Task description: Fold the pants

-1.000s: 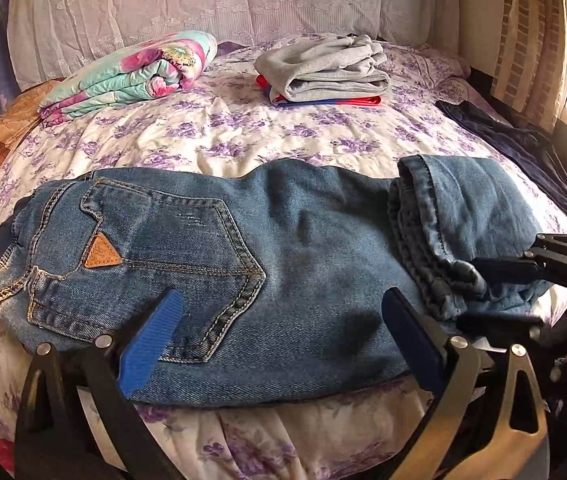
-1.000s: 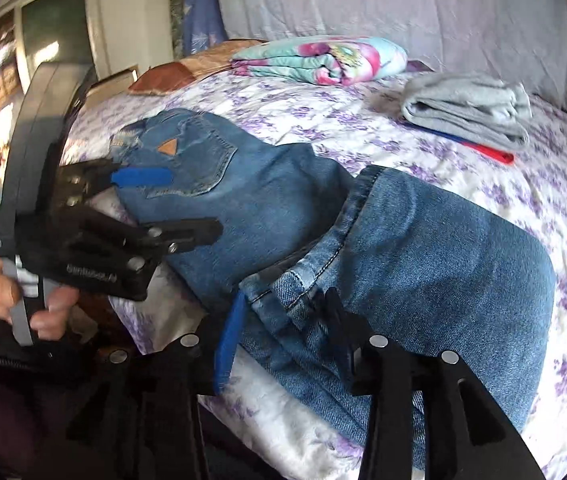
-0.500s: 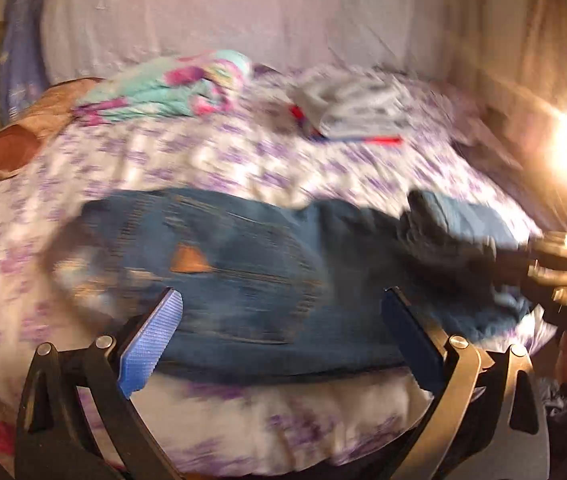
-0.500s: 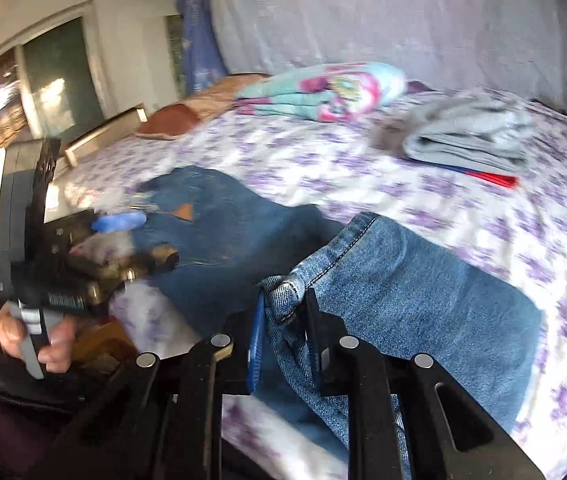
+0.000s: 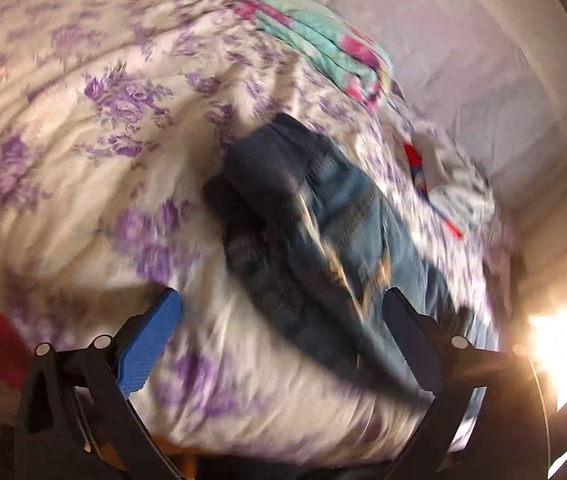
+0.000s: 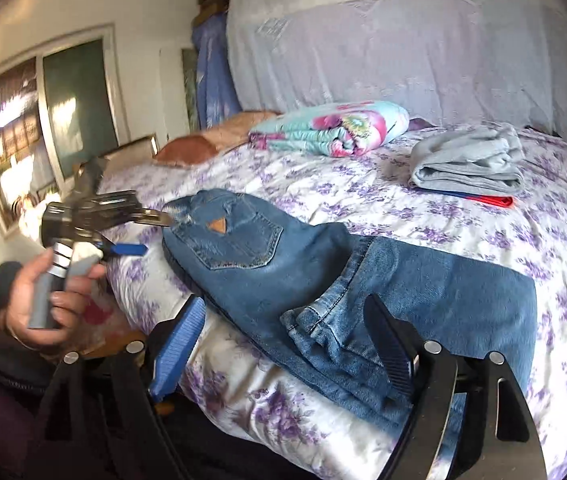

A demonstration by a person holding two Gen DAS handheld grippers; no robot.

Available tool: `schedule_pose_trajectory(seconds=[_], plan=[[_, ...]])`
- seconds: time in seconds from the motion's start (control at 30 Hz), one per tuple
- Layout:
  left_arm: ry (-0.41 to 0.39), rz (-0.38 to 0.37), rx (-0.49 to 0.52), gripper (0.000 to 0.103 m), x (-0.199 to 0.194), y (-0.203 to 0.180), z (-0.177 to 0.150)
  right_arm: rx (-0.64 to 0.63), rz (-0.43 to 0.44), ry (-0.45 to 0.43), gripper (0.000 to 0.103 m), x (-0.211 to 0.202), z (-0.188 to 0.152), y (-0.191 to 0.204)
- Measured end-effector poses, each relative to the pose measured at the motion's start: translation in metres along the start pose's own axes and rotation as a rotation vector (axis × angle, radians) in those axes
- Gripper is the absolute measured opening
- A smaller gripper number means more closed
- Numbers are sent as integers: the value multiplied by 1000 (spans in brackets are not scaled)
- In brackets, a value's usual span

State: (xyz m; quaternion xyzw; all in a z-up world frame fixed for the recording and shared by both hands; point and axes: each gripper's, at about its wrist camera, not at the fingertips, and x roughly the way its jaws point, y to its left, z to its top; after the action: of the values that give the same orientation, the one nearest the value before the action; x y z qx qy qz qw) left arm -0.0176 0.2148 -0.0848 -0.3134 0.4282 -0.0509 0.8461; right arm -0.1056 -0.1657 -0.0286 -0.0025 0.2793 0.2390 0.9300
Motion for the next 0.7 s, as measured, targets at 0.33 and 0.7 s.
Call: schedule_pose_trajectory(seconds=[0.33, 0.7], plan=[[50, -141, -125, 98, 12, -15, 11, 91, 27, 7, 82, 2, -11, -14], [34, -109, -230, 95, 34, -4, 33, 67, 56, 23, 82, 17, 4, -11]])
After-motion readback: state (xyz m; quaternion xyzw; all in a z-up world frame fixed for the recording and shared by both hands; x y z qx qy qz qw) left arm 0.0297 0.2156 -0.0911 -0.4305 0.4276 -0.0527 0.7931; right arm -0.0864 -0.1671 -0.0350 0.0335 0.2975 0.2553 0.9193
